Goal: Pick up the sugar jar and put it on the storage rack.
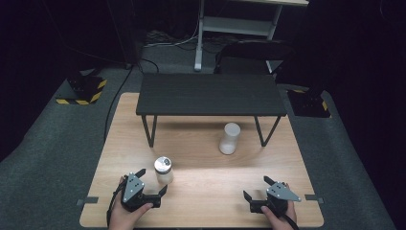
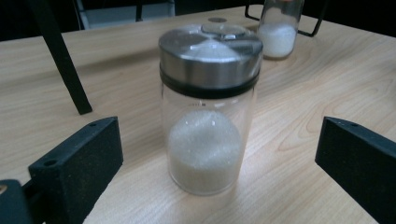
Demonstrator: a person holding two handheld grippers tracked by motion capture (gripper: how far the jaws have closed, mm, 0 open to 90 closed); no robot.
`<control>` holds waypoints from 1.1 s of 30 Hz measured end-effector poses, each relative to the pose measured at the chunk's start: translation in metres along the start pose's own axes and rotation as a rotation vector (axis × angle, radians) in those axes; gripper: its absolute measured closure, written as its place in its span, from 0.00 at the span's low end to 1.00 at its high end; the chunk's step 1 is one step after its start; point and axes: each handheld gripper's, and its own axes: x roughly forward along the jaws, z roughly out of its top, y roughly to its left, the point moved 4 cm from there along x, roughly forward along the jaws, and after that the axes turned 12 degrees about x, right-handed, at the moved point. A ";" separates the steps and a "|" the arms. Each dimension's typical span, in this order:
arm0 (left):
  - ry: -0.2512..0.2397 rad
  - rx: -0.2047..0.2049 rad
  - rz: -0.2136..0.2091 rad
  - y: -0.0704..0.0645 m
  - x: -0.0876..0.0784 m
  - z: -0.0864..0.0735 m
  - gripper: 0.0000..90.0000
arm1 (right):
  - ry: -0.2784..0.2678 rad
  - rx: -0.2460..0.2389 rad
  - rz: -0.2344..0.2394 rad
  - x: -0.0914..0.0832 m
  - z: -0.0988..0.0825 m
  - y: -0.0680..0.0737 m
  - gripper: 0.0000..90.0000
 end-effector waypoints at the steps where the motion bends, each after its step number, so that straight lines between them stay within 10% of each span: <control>1: -0.006 -0.001 -0.001 0.000 0.000 0.001 0.01 | -0.001 -0.001 -0.002 0.000 0.000 0.000 0.00; 33: -0.054 -0.005 0.020 0.005 0.022 0.010 0.12 | 0.003 0.001 0.007 0.001 0.001 -0.001 0.00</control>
